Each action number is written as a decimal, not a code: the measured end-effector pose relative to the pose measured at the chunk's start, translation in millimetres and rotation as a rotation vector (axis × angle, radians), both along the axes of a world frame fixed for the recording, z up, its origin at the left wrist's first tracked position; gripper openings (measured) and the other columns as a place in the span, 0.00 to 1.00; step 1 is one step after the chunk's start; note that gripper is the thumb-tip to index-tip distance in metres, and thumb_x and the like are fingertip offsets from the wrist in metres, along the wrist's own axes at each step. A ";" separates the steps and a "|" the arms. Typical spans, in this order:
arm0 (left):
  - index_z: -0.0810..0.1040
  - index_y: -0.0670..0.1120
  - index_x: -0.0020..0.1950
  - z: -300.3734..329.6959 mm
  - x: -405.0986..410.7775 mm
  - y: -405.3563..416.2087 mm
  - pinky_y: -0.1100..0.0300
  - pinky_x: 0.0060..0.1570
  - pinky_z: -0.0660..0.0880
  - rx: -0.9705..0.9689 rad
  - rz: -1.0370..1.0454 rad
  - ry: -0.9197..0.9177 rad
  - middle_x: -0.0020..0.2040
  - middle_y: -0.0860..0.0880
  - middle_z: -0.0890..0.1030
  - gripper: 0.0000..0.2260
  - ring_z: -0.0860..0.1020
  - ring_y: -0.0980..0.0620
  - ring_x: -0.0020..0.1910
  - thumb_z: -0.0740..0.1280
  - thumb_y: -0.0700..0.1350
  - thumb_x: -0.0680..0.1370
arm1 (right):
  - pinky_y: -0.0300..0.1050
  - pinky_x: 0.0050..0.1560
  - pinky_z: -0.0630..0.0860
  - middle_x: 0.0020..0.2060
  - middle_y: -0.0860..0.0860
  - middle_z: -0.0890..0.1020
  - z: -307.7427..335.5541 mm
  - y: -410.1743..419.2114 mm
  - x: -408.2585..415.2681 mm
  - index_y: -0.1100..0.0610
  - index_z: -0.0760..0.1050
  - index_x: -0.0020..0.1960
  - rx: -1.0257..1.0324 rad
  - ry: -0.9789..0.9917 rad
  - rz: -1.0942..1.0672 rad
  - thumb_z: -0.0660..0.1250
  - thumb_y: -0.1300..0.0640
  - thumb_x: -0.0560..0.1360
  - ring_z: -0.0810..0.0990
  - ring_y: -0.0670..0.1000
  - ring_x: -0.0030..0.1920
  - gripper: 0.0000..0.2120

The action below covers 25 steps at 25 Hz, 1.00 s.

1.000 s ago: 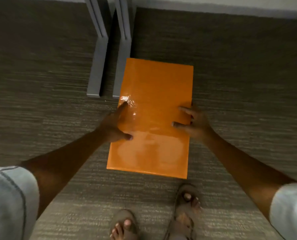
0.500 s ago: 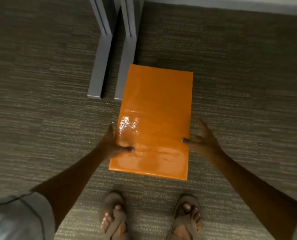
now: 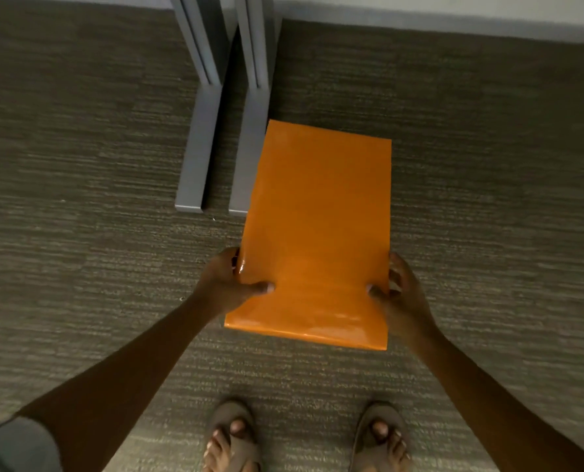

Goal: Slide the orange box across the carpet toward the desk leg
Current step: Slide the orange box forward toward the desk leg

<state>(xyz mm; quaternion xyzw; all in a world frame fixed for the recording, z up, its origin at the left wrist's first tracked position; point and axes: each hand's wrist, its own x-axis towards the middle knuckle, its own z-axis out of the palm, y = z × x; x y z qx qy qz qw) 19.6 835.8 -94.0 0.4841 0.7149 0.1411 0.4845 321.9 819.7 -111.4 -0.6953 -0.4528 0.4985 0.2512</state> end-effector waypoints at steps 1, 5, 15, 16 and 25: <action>0.74 0.44 0.66 5.3 1.2 16.3 0.42 0.59 0.78 0.020 -0.021 -0.001 0.61 0.44 0.81 0.35 0.80 0.43 0.59 0.82 0.50 0.62 | 0.57 0.62 0.76 0.72 0.55 0.73 3.3 12.2 0.0 0.52 0.58 0.78 0.020 -0.001 -0.021 0.70 0.61 0.76 0.74 0.54 0.67 0.35; 0.73 0.44 0.68 14.0 3.2 93.2 0.47 0.62 0.76 0.073 -0.033 0.011 0.64 0.44 0.79 0.38 0.78 0.42 0.62 0.82 0.50 0.62 | 0.54 0.60 0.75 0.72 0.53 0.73 11.0 81.6 -0.6 0.49 0.60 0.77 0.100 0.007 -0.036 0.69 0.60 0.76 0.74 0.51 0.65 0.33; 0.73 0.43 0.66 -36.0 1.5 195.5 0.51 0.56 0.78 0.088 0.061 -0.038 0.64 0.43 0.79 0.38 0.79 0.42 0.60 0.83 0.49 0.60 | 0.55 0.62 0.75 0.74 0.60 0.68 -17.6 205.9 -5.1 0.49 0.49 0.80 0.137 -0.286 0.183 0.63 0.54 0.80 0.73 0.62 0.67 0.34; 0.73 0.43 0.67 -39.9 1.3 196.6 0.50 0.57 0.78 0.075 0.053 -0.039 0.64 0.42 0.79 0.38 0.79 0.41 0.60 0.83 0.50 0.61 | 0.55 0.61 0.74 0.73 0.60 0.68 -21.0 207.4 -5.3 0.49 0.49 0.80 0.120 -0.284 0.191 0.62 0.53 0.81 0.74 0.62 0.66 0.33; 0.61 0.43 0.73 -30.7 11.0 178.2 0.48 0.57 0.71 0.138 0.018 0.248 0.71 0.40 0.71 0.44 0.70 0.37 0.68 0.79 0.56 0.65 | 0.56 0.72 0.65 0.80 0.58 0.52 -15.6 204.8 -17.9 0.55 0.41 0.80 -0.009 -0.401 0.302 0.65 0.47 0.79 0.59 0.64 0.77 0.42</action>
